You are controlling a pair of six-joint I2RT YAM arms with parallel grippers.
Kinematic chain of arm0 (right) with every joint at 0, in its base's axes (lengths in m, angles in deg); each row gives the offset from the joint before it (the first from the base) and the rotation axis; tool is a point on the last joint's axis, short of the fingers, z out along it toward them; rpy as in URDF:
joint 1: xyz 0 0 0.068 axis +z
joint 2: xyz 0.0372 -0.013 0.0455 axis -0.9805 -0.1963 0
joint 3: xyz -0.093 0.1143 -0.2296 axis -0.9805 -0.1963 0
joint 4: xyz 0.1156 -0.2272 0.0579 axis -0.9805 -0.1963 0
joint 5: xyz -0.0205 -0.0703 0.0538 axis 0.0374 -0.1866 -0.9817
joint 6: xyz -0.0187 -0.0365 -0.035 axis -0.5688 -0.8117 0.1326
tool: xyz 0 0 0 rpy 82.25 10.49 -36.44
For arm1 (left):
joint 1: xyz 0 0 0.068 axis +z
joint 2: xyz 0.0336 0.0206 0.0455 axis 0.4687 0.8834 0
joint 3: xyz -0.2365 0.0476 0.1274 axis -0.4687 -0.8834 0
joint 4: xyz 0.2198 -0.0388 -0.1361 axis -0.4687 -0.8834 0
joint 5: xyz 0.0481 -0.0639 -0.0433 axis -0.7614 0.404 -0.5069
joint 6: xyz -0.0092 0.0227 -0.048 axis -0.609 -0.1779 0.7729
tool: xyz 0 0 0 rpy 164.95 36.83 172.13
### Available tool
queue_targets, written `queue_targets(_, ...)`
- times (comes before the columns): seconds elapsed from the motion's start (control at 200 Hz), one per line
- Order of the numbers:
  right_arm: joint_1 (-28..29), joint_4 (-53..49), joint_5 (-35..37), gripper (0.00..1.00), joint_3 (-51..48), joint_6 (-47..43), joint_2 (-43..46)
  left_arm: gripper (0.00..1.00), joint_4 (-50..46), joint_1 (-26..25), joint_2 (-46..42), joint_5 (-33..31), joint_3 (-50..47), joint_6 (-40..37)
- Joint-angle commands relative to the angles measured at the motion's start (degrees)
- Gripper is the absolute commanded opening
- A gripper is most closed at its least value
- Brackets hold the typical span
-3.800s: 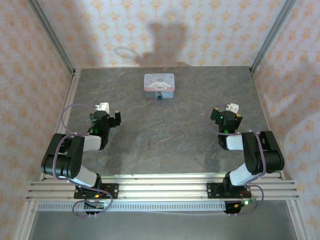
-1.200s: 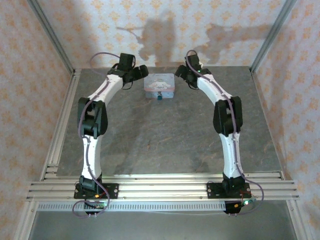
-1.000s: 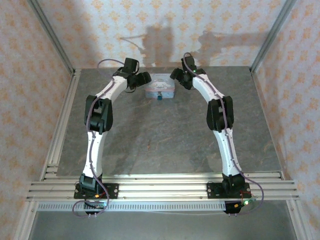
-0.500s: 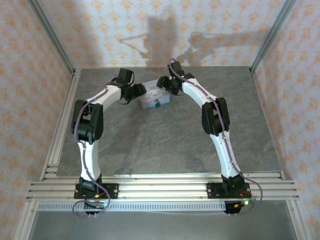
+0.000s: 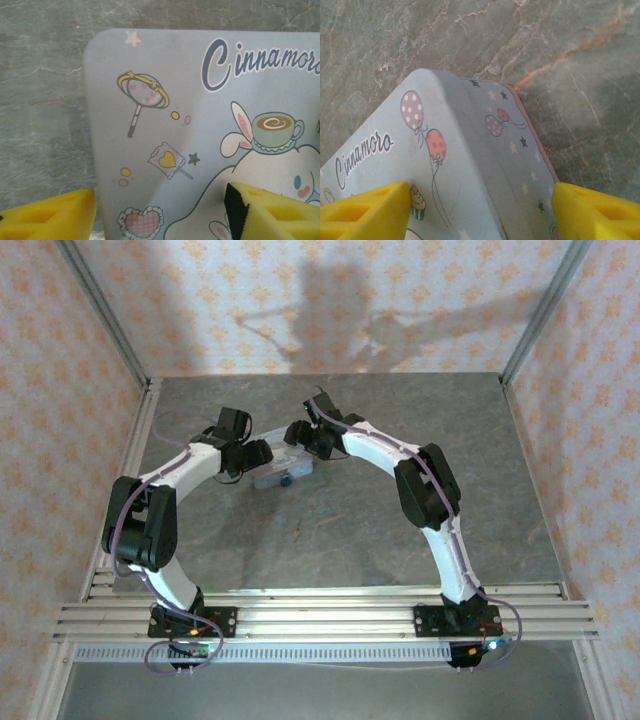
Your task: Unlock the padlock with the key
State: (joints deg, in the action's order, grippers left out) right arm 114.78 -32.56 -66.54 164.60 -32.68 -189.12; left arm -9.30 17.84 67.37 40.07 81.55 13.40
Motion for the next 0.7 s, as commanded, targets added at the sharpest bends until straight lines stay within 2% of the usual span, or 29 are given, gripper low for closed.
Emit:
queue_targets(0.0,0.0,-5.6,3.9,0.77,-2.1,1.5,2.0,0.72,-3.5,0.8,-3.7,-4.6,-0.9,-3.1)
queue_targets(0.245,-1.8,-11.8,5.0,0.84,-0.6,-1.6,9.9,0.76,-12.6,1.1,-14.3,-8.3,-2.2,-5.8)
queue_targets(0.435,-1.9,-9.5,6.0,0.85,-12.6,-1.7,19.6,0.76,-16.3,-1.1,-24.1,-5.3,-10.7,-3.8)
queue_targets(0.55,-1.7,-7.5,5.9,0.85,-20.1,-0.5,23.7,0.75,-14.5,-6.2,-28.0,-3.5,-16.7,-1.0)
queue_targets(0.696,0.7,-5.5,7.7,0.85,-28.6,1.3,28.5,0.69,-4.9,-15.9,-28.0,-0.6,-21.7,5.3)
